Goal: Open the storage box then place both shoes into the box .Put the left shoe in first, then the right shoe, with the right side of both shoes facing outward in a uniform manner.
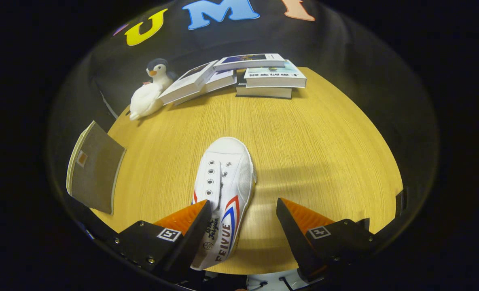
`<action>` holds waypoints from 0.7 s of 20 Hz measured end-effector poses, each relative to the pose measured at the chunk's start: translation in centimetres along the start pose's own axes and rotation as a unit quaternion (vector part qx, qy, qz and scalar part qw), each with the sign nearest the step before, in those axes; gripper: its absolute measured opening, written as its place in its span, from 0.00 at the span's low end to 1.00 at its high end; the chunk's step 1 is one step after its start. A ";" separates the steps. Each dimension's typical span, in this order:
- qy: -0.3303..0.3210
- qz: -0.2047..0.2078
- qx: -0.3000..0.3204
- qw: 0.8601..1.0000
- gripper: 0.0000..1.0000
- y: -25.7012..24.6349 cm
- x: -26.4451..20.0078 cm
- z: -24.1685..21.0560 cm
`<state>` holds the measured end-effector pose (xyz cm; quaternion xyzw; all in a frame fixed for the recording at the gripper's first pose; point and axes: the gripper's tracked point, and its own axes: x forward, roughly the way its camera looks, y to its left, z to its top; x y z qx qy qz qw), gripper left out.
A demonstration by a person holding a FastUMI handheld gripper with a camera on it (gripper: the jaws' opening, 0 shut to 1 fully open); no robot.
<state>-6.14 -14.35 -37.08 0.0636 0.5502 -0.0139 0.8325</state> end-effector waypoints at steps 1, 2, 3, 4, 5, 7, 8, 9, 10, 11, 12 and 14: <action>0.006 -0.003 -0.002 1.000 0.98 -0.1 0.3 -0.4; 0.012 -0.006 -0.002 1.000 0.98 -0.2 0.6 -0.6; 0.016 -0.006 -0.001 1.000 0.98 -0.1 0.9 -0.8; 0.021 -0.006 0.002 1.000 0.98 -0.1 1.1 -0.9; 0.024 0.004 0.009 1.000 0.98 0.3 1.4 -1.0; 0.029 0.019 0.017 0.999 0.81 1.1 1.6 -1.0; 0.031 0.021 0.015 0.999 0.75 1.3 1.5 -0.9; 0.029 0.029 0.018 0.999 0.67 1.7 1.7 -0.8; 0.029 0.024 0.017 0.999 0.59 1.8 1.5 -0.9; 0.029 0.022 0.016 0.999 0.50 1.7 1.7 -1.0; 0.032 0.021 0.016 0.999 0.50 1.7 1.6 -1.0; 0.029 0.011 0.035 0.999 0.50 1.1 0.7 -0.4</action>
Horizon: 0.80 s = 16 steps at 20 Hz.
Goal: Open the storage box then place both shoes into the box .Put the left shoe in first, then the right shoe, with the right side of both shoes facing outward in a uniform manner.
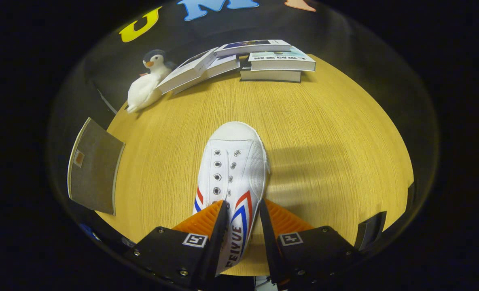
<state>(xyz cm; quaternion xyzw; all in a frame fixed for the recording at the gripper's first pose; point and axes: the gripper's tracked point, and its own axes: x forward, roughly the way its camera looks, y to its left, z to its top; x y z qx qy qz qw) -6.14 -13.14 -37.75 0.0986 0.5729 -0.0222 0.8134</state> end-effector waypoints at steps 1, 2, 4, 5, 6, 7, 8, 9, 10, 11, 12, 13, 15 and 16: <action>0.008 0.003 0.009 1.000 0.29 0.3 0.7 -0.7; 0.009 0.005 0.012 1.000 0.29 0.3 0.7 -0.7; -0.007 -0.012 0.044 0.999 0.15 -0.7 1.0 0.0; 0.003 -0.003 0.058 0.998 0.01 -0.2 0.8 -0.5; 0.001 0.004 0.071 0.997 0.02 0.0 0.2 -0.5; -0.002 0.006 0.082 0.997 0.00 0.1 -0.1 -0.4; 0.002 0.010 0.085 0.996 0.00 0.5 -0.4 -0.4; -0.001 0.016 0.088 0.996 0.00 0.9 -0.9 0.0; -0.009 0.020 0.092 0.995 0.00 1.5 -1.6 0.5; -0.010 0.026 0.092 0.995 0.00 2.1 -2.1 0.7; -0.015 0.031 0.090 0.995 0.00 2.7 -2.7 1.4; -0.023 0.032 0.089 0.995 0.00 3.3 -3.2 1.9; -0.027 0.039 0.083 0.995 0.00 4.9 -4.3 2.6; -0.031 0.042 0.082 0.995 0.00 5.8 -4.7 2.8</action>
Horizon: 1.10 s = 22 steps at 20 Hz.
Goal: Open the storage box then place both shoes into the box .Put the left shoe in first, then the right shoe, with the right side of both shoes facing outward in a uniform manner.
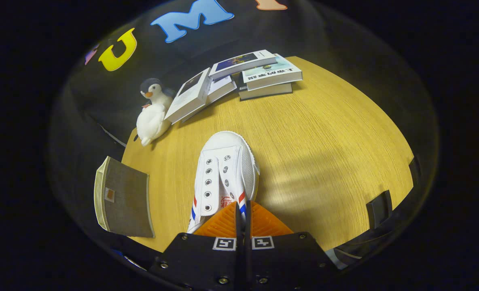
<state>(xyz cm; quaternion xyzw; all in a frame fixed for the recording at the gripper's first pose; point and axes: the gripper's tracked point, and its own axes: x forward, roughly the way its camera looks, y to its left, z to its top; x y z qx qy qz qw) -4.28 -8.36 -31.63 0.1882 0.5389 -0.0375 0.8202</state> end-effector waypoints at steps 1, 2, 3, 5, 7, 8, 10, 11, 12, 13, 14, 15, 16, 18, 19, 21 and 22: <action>0.001 0.004 -0.001 1.000 0.00 0.9 -0.4 0.0; 0.000 0.008 -0.001 1.000 0.00 1.9 -0.7 0.0; -0.002 0.011 0.000 1.000 0.00 2.8 -0.9 0.0; -0.001 0.017 0.000 1.000 0.00 4.8 -1.5 -0.1; -0.003 0.024 -0.002 1.000 0.00 6.9 -1.9 0.0; -0.004 0.029 -0.004 1.000 0.00 8.0 -2.3 0.0; -0.005 0.038 -0.012 0.999 0.00 10.3 -2.8 0.1; -0.008 0.042 -0.016 0.999 0.00 11.5 -3.1 0.3; -0.008 0.046 -0.021 0.999 0.00 12.6 -3.2 0.4; -0.006 0.050 -0.027 0.998 0.00 13.7 -3.4 0.3; -0.006 0.055 -0.029 0.998 0.00 14.8 -3.6 0.2; -0.004 0.061 -0.033 0.998 0.00 16.0 -3.7 0.2; -0.003 0.068 -0.035 0.997 0.00 17.2 -3.8 0.1; 0.001 0.082 -0.041 0.996 0.00 19.6 -3.9 -0.2; 0.002 0.088 -0.044 0.995 0.00 20.8 -4.0 -0.4; 0.007 0.100 -0.051 0.994 0.00 23.1 -3.9 -0.8; 0.009 0.105 -0.054 0.993 0.00 24.3 -3.8 -1.0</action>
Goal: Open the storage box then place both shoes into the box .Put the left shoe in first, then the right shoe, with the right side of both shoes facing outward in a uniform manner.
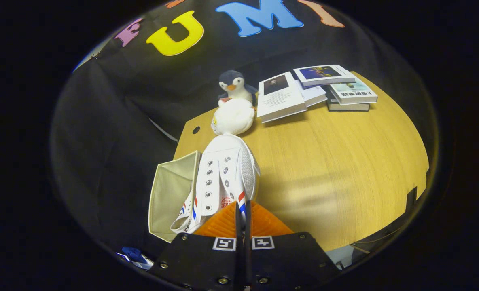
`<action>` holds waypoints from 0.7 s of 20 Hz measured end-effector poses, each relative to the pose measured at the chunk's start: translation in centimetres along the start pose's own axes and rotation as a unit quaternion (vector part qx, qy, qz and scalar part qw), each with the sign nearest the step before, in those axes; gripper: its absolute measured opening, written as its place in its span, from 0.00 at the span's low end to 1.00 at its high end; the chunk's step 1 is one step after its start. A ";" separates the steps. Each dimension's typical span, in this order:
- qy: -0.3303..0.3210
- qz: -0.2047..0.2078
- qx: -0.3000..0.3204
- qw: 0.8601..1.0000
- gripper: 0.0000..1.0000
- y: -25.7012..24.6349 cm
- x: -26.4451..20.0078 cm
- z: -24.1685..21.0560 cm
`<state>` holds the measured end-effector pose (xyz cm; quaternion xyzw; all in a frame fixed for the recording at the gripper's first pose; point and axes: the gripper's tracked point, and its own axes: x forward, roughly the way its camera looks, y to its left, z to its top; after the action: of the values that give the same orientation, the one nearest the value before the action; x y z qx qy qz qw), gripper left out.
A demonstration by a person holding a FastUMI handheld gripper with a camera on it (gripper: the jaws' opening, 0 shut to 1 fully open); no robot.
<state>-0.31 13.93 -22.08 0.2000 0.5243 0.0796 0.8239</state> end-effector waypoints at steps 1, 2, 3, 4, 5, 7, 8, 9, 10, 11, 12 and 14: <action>0.003 0.006 -0.005 1.000 0.00 1.1 0.3 -0.1; 0.003 0.010 -0.007 1.000 0.00 2.2 0.6 -0.2; 0.005 0.015 -0.010 1.000 0.00 3.1 0.9 -0.2; 0.007 0.019 -0.012 1.000 0.00 4.0 1.4 -0.3; 0.006 0.023 -0.012 1.000 0.00 4.9 1.8 -0.4; 0.011 0.031 -0.012 0.999 0.00 6.5 2.6 -0.6; 0.013 0.033 -0.012 0.999 0.00 7.3 3.0 -0.9; 0.015 0.035 -0.013 0.999 0.00 7.8 3.4 -1.0; 0.017 0.035 -0.014 0.999 0.00 8.4 3.7 -1.3; 0.020 0.034 -0.016 0.999 0.00 8.8 4.2 -1.5; 0.023 0.033 -0.017 0.999 0.00 9.2 4.6 -1.9; 0.022 0.032 -0.017 0.999 0.00 10.0 5.2 -2.2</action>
<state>0.73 25.29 -23.10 0.2010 0.5339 0.1191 0.8126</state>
